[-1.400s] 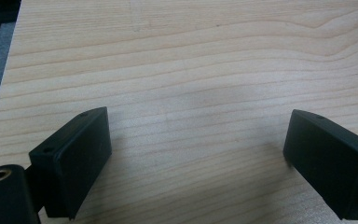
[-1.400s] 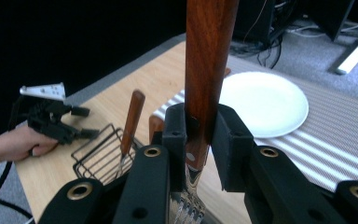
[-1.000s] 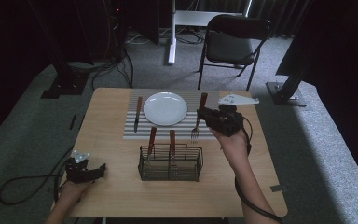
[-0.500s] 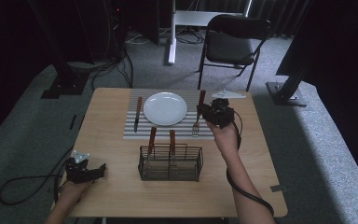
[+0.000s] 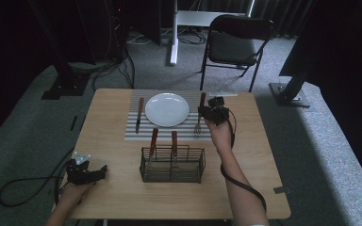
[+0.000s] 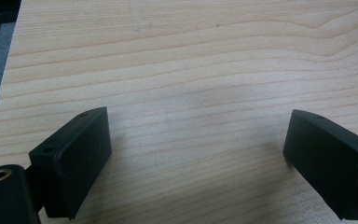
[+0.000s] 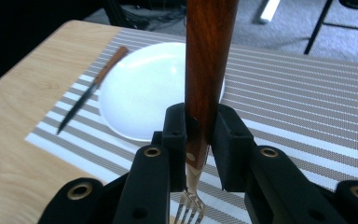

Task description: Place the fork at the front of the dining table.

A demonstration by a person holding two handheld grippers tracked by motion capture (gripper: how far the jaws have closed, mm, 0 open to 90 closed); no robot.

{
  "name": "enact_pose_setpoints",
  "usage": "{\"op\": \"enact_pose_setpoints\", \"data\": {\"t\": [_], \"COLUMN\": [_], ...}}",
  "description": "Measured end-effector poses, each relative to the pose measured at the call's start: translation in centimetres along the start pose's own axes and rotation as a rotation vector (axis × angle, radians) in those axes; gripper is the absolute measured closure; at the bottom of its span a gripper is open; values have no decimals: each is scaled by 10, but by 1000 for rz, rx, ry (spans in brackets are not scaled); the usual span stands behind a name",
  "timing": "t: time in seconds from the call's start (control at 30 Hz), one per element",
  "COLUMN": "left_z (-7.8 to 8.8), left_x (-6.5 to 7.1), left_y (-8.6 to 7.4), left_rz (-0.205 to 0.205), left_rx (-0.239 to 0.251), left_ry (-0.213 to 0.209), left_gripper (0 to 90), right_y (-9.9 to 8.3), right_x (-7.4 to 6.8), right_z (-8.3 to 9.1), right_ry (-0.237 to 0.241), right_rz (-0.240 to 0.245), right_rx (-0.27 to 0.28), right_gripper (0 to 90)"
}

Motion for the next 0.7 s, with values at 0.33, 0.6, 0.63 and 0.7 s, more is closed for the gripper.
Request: {"op": "enact_pose_setpoints", "data": {"t": [0.33, 0.6, 0.63, 0.7], "left_z": [0, 0, 0, 0], "left_x": [0, 0, 0, 0], "left_y": [0, 0, 0, 0], "left_rz": [0, 0, 0, 0], "left_rx": [0, 0, 0, 0], "left_ry": [0, 0, 0, 0], "left_gripper": [74, 74, 74, 74], "right_y": [9, 12, 12, 11], "right_x": [13, 17, 18, 20], "right_z": [-27, -46, -48, -53], "right_ry": [-38, -59, -62, -66], "right_rz": [-57, -87, -88, -95], "right_rx": [-38, -95, -97, -109], "right_gripper": [760, 760, 761, 760]}}
Point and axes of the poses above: each handheld gripper's, and its own axes: z roughly backward along the jaws, y roughly out of its top, x roughly to its right, the point moved 2 cm from there along -z, roughly forward along the jaws, and after that the axes turned 4 degrees about -z, right-handed, at the moved point
